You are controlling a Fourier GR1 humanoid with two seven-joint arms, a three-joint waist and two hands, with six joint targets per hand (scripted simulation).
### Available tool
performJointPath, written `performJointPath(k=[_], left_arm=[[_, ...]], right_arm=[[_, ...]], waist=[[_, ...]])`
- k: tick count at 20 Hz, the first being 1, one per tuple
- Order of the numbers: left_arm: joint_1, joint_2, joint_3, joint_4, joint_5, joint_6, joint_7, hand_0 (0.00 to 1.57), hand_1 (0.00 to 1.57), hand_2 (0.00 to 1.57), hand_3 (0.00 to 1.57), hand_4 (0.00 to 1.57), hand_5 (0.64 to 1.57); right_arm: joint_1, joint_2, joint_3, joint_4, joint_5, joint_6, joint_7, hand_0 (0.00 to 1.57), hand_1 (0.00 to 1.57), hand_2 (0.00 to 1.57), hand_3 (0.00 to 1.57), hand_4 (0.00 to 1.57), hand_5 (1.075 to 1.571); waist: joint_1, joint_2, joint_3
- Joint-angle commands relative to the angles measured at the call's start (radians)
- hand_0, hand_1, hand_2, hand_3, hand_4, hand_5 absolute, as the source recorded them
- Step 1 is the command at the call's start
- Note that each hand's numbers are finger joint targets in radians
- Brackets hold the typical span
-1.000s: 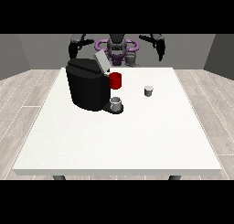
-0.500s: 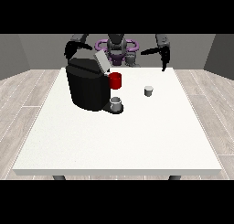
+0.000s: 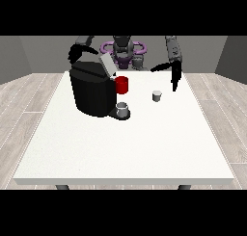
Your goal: Insert the coffee pod into the coffee machine and close the lid
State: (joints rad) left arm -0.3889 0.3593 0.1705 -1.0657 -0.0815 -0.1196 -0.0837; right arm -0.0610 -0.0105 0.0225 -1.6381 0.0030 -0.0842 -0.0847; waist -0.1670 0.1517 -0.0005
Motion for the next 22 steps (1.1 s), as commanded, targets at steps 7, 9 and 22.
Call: performJointPath(k=[7,9,22], left_arm=[[-0.108,-0.006,-0.063,0.168,-0.130,0.036,0.006,0.00,0.00,0.00,0.00,0.00,1.571],[-0.122,0.021,-0.065,0.200,-0.144,0.011,-0.035,0.00,0.00,0.11,0.00,0.00,1.571],[-0.173,0.061,-0.088,0.406,-0.293,0.099,-0.116,0.63,0.63,0.76,0.49,0.00,1.571]], right_arm=[[-0.076,0.010,-0.016,0.105,-0.018,-0.062,-0.026,0.00,0.00,0.00,0.00,0.34,1.571],[-0.109,-0.031,-0.061,0.107,-0.031,-0.034,0.022,0.00,0.00,0.00,0.00,0.36,1.571],[-0.130,-0.016,-0.001,0.097,0.039,-0.072,0.115,0.00,0.00,0.00,0.00,0.41,1.571]], waist=[[0.037,0.023,0.0006],[0.030,0.047,0.0005],[-0.002,0.063,-0.0002]])
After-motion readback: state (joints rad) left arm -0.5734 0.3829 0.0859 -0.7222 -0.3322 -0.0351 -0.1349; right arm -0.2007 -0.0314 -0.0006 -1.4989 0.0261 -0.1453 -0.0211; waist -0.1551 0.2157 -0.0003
